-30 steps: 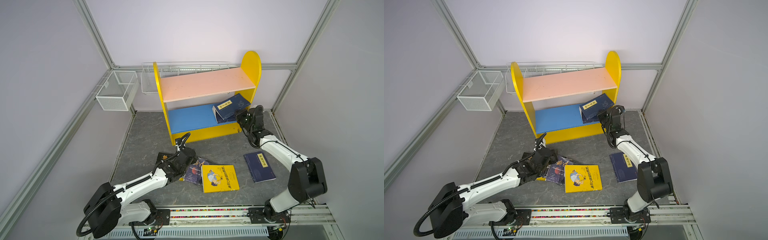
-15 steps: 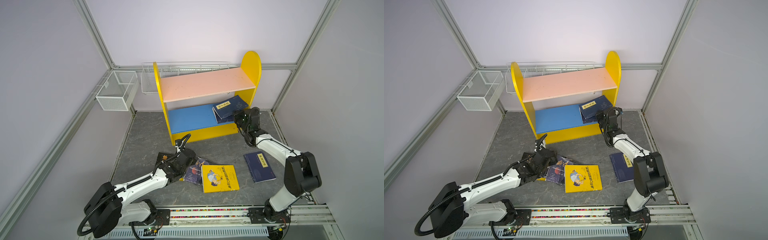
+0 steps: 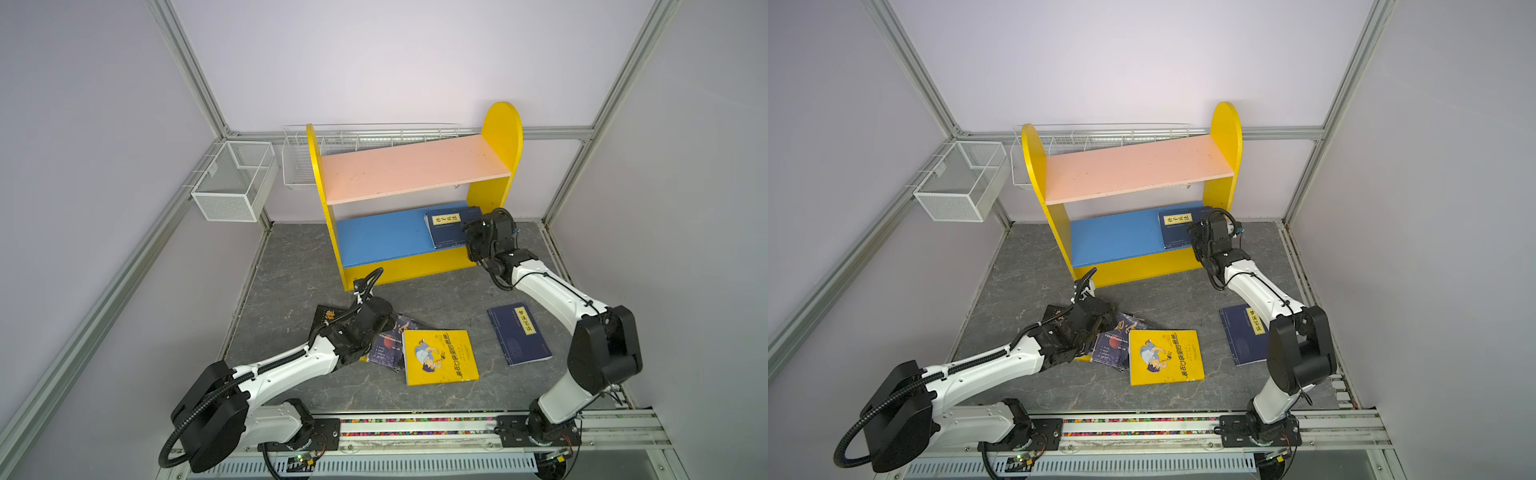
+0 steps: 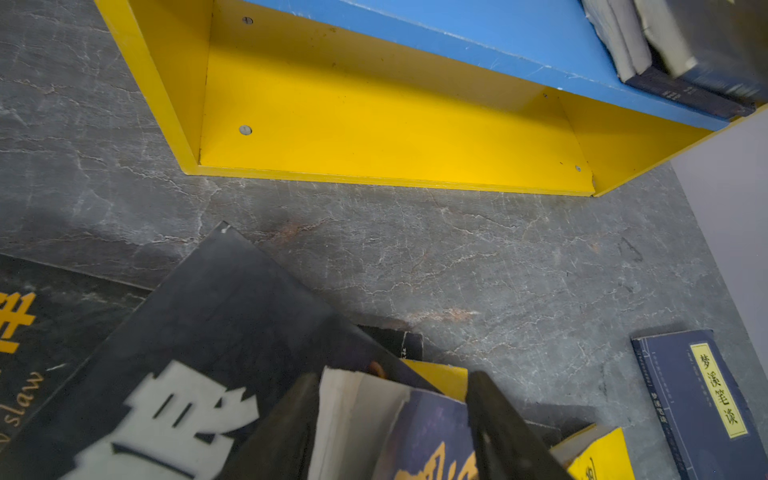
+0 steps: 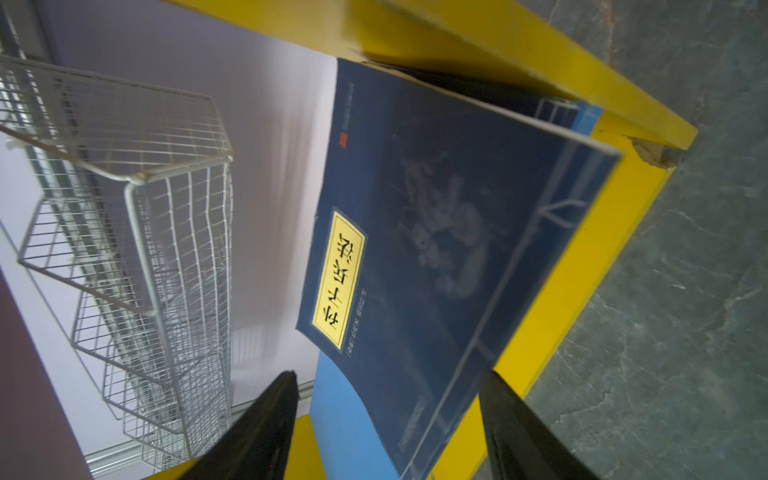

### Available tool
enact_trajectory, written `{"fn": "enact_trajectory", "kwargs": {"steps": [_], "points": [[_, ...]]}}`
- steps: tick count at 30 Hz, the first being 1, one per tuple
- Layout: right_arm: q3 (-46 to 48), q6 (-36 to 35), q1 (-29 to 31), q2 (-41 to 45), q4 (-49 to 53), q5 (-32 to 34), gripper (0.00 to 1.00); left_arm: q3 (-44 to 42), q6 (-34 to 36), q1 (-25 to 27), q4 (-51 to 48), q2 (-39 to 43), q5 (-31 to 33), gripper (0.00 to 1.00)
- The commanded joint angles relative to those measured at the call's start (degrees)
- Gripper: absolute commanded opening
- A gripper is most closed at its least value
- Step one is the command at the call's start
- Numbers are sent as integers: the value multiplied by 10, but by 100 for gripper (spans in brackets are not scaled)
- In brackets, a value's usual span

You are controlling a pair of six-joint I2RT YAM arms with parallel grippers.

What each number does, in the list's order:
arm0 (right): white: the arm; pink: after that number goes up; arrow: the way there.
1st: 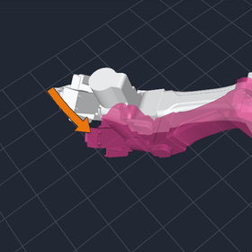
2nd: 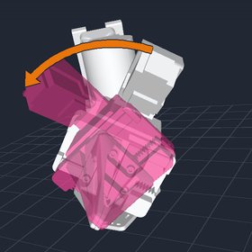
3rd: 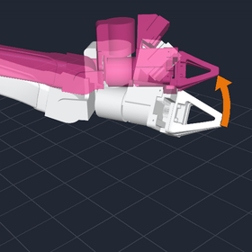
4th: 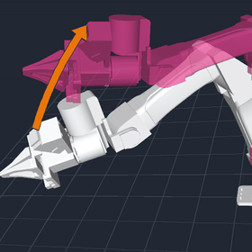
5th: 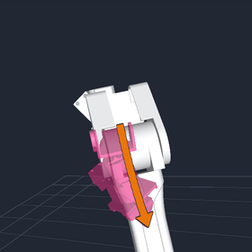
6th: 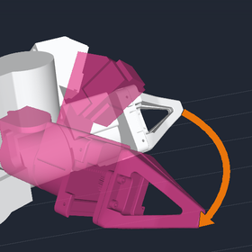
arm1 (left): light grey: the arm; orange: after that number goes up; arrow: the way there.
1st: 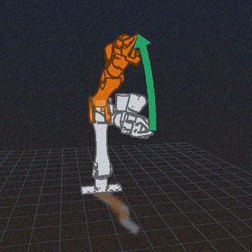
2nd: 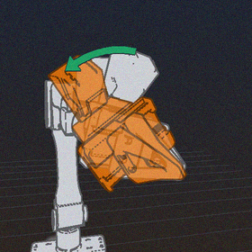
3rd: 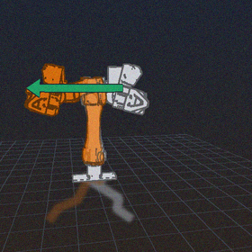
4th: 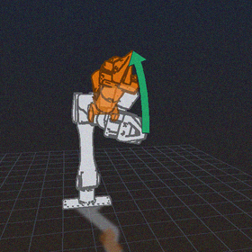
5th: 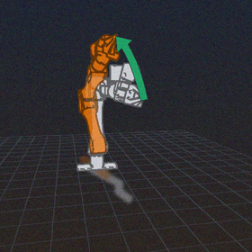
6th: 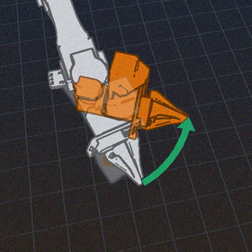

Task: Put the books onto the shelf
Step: 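Carry the figure-cover book to the blue shelf with the right gripper while the left withdraws, then lower the figure-cover book onto the blue shelf stack with the right gripper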

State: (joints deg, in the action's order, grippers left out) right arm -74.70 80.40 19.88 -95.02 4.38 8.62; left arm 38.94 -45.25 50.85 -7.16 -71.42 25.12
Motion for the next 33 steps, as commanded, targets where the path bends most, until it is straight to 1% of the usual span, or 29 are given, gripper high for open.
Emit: {"fn": "enact_trajectory", "kwargs": {"steps": [1, 6, 13, 16, 19, 21, 24, 26, 29, 31, 33], "points": [[-12, 27, 2, -19, 35, -13, 73, 16, -5, -1, 3, 1, -1, 58], [-19, 3, -1, -25, 39, -14, 73, 17, -6, -1, 0, 1, 0, 58], [-8, -86, -1, 14, 80, -9, 72, 15, -8, -1, 2, 2, 2, 58], [-8, -99, -2, 24, 114, -15, 71, 16, -9, -1, 4, -3, 1, 59], [0, -95, -2, 32, 129, -31, 71, 20, -8, -1, 5, -7, 0, 59], [0, -89, -2, 32, 137, -43, 68, 22, -8, -1, 6, -9, -2, 59], [-2, -74, -2, 24, 148, -65, 53, 22, -8, -1, 10, -13, -5, 58], [-5, -66, -2, 15, 155, -81, 42, 23, -9, -1, 10, -16, -7, 59], [-11, -62, -2, 0, 168, -96, 21, 22, -9, -1, 9, -16, -9, 59], [-8, -61, -2, -5, 170, -97, 13, 20, -9, -1, 9, -15, -9, 59], [-8, -61, -2, -10, 171, -97, 11, 19, -8, -1, 7, -14, -7, 59]]}}
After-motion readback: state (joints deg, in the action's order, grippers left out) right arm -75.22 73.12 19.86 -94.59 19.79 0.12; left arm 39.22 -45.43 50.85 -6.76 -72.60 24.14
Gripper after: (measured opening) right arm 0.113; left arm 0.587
